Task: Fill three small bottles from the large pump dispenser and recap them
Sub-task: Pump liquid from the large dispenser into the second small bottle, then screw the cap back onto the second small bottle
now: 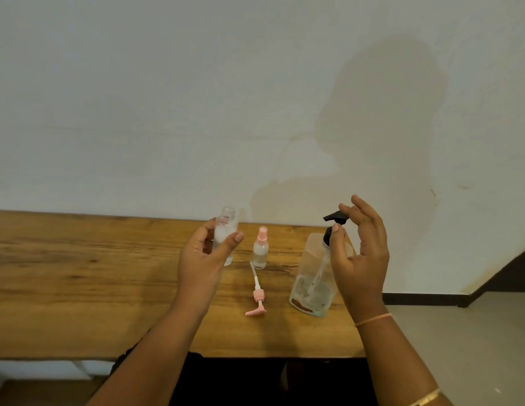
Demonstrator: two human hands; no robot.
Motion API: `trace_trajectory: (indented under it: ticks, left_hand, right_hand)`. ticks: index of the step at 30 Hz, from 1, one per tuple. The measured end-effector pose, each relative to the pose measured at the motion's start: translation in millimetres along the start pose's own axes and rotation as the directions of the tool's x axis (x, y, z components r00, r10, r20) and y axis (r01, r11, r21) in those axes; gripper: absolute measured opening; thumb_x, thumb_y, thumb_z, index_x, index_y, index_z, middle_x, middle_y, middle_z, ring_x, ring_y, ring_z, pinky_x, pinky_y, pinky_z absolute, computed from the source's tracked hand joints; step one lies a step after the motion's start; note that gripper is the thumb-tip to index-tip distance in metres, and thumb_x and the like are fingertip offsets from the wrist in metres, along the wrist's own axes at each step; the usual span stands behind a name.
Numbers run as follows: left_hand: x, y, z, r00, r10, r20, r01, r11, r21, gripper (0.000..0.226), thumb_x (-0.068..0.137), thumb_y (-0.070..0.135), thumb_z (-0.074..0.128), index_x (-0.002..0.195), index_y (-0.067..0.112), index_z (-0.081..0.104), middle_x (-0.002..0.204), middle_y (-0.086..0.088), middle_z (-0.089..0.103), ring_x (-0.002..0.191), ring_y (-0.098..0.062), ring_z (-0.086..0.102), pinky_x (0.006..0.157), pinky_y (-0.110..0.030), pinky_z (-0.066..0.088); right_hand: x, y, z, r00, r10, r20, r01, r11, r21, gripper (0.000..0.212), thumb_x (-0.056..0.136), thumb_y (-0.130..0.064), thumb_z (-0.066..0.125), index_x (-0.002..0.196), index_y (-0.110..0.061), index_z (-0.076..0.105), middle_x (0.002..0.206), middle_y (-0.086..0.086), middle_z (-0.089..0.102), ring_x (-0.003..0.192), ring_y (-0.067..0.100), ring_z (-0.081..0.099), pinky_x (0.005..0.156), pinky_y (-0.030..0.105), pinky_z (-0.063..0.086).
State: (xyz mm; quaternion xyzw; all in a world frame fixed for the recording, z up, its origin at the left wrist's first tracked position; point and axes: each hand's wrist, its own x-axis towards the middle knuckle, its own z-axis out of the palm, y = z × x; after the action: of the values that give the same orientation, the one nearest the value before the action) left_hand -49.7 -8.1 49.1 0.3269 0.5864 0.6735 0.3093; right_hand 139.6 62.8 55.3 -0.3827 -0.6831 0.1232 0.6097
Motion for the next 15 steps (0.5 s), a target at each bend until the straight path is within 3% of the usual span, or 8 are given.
trace_trajectory:
  ticks: [4,8,12,15]
  left_hand:
    - [-2.4,-5.1,-8.1,0.999,-0.037,-0.006,0.038,0.997,0.068,0.031,0.073,0.024,0.074,0.101,0.027,0.061,0.101,0.005,0.067,0.091,-0.014,0.064,0.069,-0.026,0.051]
    - [-3.7,-9.5,-10.0,0.996,-0.091,-0.004,0.090,0.989,0.115,0.035,0.076,0.019,0.075,0.108,0.019,0.061,0.103,0.006,0.066,0.090,-0.007,0.061,0.065,-0.021,0.045]
    - [-1.5,-16.9,-10.6,0.992,-0.125,0.010,0.122,0.979,0.161,0.040,0.077,0.017,0.075,0.115,0.013,0.061,0.107,0.002,0.066,0.094,-0.009,0.060,0.066,-0.021,0.045]
    - [0.6,-21.5,-10.0,0.992,-0.127,0.000,0.125,0.976,0.179,0.042,0.077,0.018,0.075,0.116,0.013,0.060,0.108,0.002,0.065,0.100,-0.015,0.061,0.068,-0.022,0.047]
  right_hand:
    - [-13.1,-19.0,7.8,0.973,-0.227,-0.032,0.222,0.969,-0.108,0.024,0.089,-0.011,0.051,0.108,-0.003,0.063,0.116,0.014,0.057,0.110,0.015,0.053,0.093,0.016,0.044]
    - [-31.8,-22.7,24.3,0.948,-0.269,0.172,0.284,0.956,-0.071,0.020,0.088,-0.010,0.051,0.103,-0.006,0.064,0.103,0.006,0.063,0.099,0.007,0.053,0.087,0.013,0.043]
    - [-45.6,-11.4,42.8,0.885,-0.126,0.448,0.187,0.978,-0.095,0.016,0.089,-0.011,0.053,0.099,-0.011,0.065,0.094,0.000,0.065,0.086,0.007,0.056,0.074,0.020,0.047]
    - [-54.1,2.7,57.7,0.752,0.130,0.646,0.026,0.974,-0.226,0.018,0.093,-0.014,0.052,0.106,-0.013,0.064,0.104,0.002,0.063,0.093,0.013,0.056,0.080,0.026,0.047]
